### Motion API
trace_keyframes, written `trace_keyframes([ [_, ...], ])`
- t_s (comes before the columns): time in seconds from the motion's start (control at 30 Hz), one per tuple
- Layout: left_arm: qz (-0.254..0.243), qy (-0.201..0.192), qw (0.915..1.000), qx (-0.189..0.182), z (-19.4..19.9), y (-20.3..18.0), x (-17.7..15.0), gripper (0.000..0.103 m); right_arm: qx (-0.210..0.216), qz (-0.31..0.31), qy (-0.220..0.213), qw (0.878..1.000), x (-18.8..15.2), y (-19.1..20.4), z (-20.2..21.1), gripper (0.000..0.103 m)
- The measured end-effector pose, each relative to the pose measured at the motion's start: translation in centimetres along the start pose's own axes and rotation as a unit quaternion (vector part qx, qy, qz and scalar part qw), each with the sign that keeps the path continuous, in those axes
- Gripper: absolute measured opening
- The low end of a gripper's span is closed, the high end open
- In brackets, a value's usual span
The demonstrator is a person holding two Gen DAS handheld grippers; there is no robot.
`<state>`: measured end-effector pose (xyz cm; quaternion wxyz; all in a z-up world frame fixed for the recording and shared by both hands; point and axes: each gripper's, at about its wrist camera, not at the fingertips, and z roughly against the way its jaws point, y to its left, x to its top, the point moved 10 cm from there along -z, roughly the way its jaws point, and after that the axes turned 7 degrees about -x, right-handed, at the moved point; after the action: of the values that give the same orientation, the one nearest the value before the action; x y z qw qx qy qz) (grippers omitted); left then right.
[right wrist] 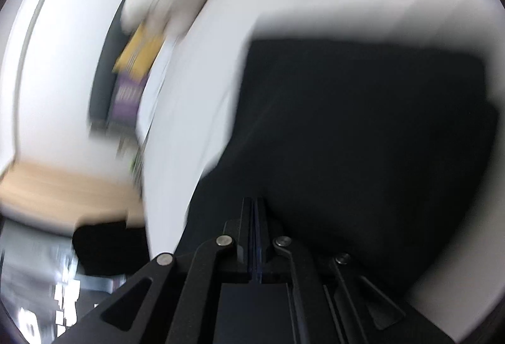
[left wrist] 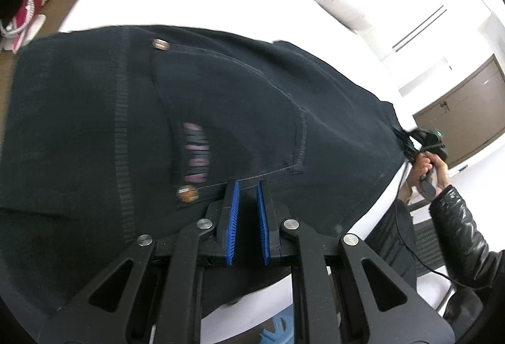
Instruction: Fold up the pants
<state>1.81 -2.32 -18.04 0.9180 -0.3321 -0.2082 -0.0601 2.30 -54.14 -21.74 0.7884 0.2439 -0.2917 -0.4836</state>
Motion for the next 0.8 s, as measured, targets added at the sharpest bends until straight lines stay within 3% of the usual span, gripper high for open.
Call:
trace_keyframes([
  [0.1, 0.005, -0.018, 0.9996, 0.023, 2.3, 1.2, 0.0, 0.012, -0.014, -0.023, -0.049, 0.998, 1.2, -3.1, 5.6, 0.016],
  [0.17, 0.001, -0.027, 0.9986, 0.044, 3.2, 1.3, 0.8, 0.011, -0.004, -0.017, -0.058, 0.998, 0.5, -2.9, 7.3, 0.038],
  [0.23, 0.002, -0.039, 0.9991, 0.018, 2.8, -0.4, 2.6, 0.011, 0.022, 0.003, -0.048, 0.999, -1.5, -1.5, 8.3, 0.049],
  [0.33, -0.040, -0.034, 0.9983, -0.027, -0.6, -5.9, 6.4, 0.011, 0.094, 0.037, 0.019, 0.995, -4.8, 1.8, 7.2, 0.049],
  [0.4, -0.095, -0.004, 0.9941, -0.052, -4.6, -10.9, 8.5, 0.012, 0.123, 0.060, 0.058, 0.989, -8.8, 4.7, 5.6, 0.049],
  [0.5, -0.130, 0.045, 0.9883, -0.067, -11.1, -14.5, 10.3, 0.012, 0.147, 0.089, 0.138, 0.975, -15.6, 8.6, 2.0, 0.049],
  [0.63, -0.134, 0.112, 0.9844, -0.021, -19.3, -13.3, 11.1, 0.012, 0.136, 0.114, 0.194, 0.965, -19.6, 10.3, -2.3, 0.047],
  [0.67, -0.125, 0.110, 0.9858, -0.018, -19.8, -12.5, 11.4, 0.012, 0.132, 0.115, 0.196, 0.965, -19.8, 10.2, -2.4, 0.046],
  [0.73, -0.078, 0.095, 0.9908, -0.056, -19.6, -10.9, 12.5, 0.011, 0.145, 0.100, 0.198, 0.964, -18.8, 10.6, -2.7, 0.041],
  [0.8, -0.052, 0.067, 0.9949, -0.055, -18.3, -8.6, 13.6, 0.011, 0.143, 0.084, 0.163, 0.973, -15.5, 9.0, -1.8, 0.038],
])
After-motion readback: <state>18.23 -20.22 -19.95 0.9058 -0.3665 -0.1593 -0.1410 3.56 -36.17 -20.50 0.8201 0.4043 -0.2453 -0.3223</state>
